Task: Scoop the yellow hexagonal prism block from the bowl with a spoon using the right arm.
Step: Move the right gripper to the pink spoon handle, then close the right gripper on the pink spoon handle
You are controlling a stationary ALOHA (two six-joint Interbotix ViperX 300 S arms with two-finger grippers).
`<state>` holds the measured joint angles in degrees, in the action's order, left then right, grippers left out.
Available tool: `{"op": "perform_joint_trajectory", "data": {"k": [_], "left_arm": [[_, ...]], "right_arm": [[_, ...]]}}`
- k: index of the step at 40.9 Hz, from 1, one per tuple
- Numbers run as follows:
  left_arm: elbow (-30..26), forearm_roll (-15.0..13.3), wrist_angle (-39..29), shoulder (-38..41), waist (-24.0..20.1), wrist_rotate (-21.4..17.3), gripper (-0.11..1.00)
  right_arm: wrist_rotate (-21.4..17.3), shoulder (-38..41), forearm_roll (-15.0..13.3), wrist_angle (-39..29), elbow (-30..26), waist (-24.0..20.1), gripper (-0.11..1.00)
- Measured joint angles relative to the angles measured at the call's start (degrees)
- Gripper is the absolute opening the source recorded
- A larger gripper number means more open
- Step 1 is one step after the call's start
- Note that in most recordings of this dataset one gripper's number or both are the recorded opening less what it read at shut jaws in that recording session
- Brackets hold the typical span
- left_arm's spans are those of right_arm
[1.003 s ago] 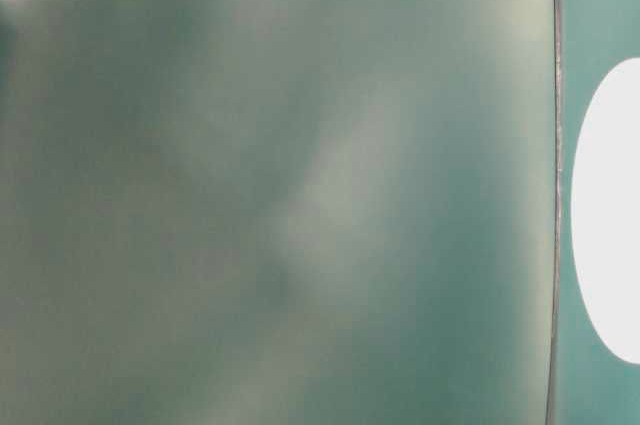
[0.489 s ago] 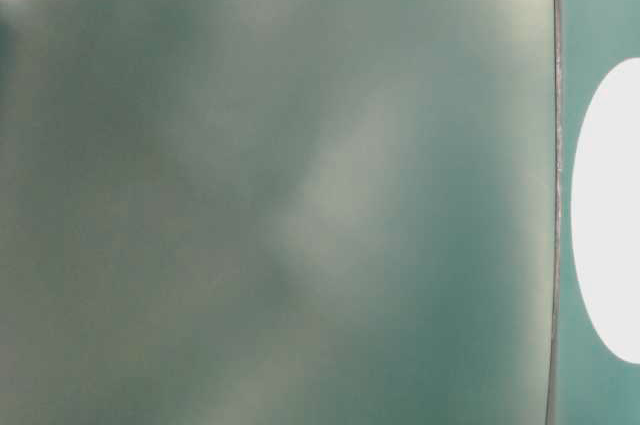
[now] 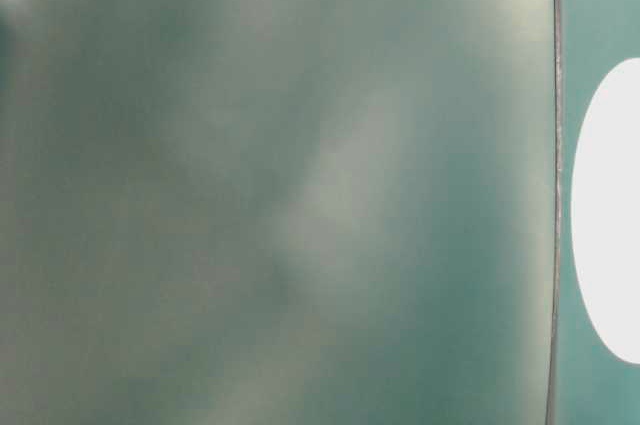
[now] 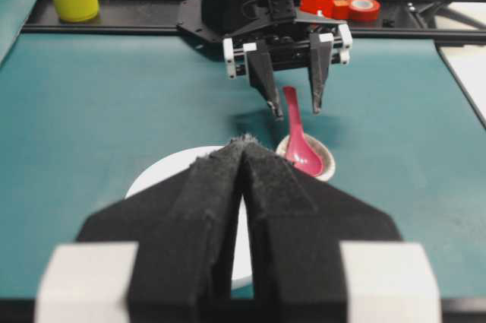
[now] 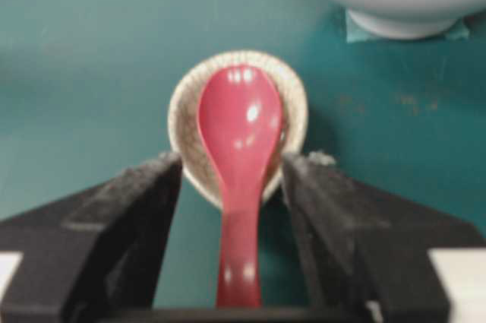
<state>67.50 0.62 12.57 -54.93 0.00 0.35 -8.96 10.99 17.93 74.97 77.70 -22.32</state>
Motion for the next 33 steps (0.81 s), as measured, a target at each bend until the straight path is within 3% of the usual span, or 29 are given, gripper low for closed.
{"op": "perform_joint_trajectory", "data": {"k": [33], "left_arm": [[0.00,0.00,0.00,0.00,-0.09,-0.35,-0.01]], "right_arm": [[0.79,1.58,0.97,-3.78,-0.26,-0.26,0.58]]}}
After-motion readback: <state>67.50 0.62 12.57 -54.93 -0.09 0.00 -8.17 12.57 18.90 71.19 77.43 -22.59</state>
